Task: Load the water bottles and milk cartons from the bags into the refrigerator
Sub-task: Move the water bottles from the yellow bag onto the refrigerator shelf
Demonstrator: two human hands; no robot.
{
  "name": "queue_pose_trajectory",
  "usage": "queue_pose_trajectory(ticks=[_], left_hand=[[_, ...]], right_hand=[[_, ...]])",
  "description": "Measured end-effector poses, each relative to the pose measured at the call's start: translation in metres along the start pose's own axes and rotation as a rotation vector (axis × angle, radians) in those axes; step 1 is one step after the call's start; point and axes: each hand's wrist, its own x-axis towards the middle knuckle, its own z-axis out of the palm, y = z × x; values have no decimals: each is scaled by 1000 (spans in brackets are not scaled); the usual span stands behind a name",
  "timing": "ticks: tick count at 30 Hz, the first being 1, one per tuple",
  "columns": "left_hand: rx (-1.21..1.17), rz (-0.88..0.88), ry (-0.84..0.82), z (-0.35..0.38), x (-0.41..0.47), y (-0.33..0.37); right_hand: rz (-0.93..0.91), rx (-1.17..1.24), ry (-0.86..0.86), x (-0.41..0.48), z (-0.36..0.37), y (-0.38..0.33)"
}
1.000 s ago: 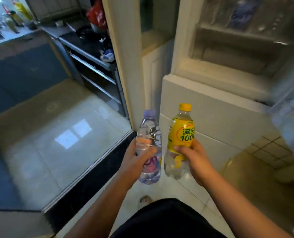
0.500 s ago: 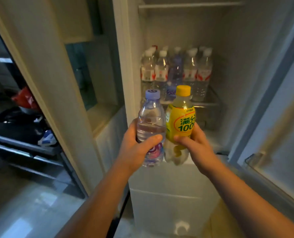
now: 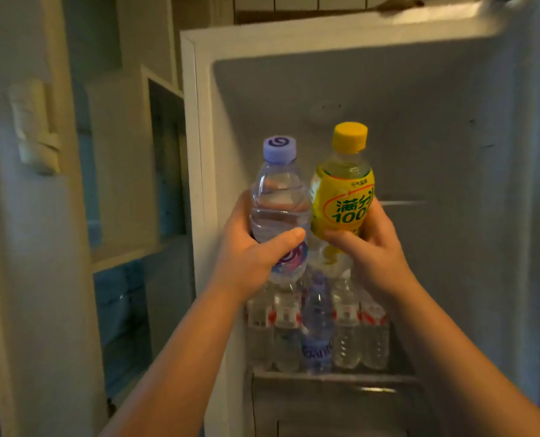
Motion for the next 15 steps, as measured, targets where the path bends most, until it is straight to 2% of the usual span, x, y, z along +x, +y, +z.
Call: queue_pose_trajectory(ticks=[8,15], left_hand=[[76,220,53,7,99,-23],[197,211,-20,13,149,-73]], right_hand=[[-202,-80,40,101,-8,23],[-155,-277,60,138,-29,65]])
